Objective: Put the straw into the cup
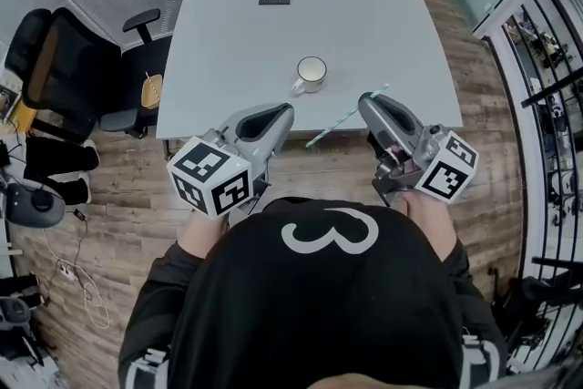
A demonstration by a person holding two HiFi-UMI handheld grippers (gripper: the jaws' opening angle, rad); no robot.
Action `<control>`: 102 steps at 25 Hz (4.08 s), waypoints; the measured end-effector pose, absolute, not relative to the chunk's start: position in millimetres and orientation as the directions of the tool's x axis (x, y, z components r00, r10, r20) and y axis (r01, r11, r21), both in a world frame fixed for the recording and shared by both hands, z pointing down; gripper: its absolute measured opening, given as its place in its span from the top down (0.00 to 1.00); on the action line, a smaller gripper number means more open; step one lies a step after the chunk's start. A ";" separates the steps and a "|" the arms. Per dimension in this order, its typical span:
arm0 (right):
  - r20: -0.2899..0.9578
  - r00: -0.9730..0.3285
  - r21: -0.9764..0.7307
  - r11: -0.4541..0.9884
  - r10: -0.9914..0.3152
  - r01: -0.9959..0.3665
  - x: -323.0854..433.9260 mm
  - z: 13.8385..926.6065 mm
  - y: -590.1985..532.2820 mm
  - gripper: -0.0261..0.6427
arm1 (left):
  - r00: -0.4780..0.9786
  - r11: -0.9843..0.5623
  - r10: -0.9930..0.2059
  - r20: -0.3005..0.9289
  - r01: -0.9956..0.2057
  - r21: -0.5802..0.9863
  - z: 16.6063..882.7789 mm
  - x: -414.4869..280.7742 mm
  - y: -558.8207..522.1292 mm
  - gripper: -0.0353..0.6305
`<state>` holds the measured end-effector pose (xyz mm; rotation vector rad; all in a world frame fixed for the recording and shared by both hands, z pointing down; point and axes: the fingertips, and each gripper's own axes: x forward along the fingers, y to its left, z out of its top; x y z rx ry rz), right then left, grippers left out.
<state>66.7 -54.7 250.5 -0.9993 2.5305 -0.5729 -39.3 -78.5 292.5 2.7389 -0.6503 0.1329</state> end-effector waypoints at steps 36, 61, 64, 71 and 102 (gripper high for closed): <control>-0.171 -0.735 -0.446 0.717 -0.656 -0.535 103.0 257.3 -189.7 0.92 | 0.810 -0.712 -0.532 0.247 -0.585 0.388 330.8 -18.9 -200.6 0.92; -0.042 -0.749 -0.385 0.702 -0.661 -0.598 105.5 327.0 -272.5 0.92 | 0.751 -0.589 -0.558 0.353 -0.658 0.470 398.6 -29.5 -255.5 0.92; -0.030 -0.758 -0.370 0.712 -0.651 -0.597 104.0 339.4 -271.7 0.92 | 0.752 -0.583 -0.550 0.363 -0.657 0.477 408.0 -25.7 -254.0 0.92; 0.026 -0.774 -0.370 0.713 -0.632 -0.595 85.8 378.5 -275.9 0.92 | 0.744 -0.547 -0.541 0.392 -0.665 0.508 435.3 -36.9 -258.2 0.92; 0.057 -0.772 -0.472 0.664 -0.633 -0.580 89.3 432.9 -277.7 0.92 | 0.716 -0.477 -0.525 0.461 -0.696 0.537 482.2 -37.3 -250.9 0.92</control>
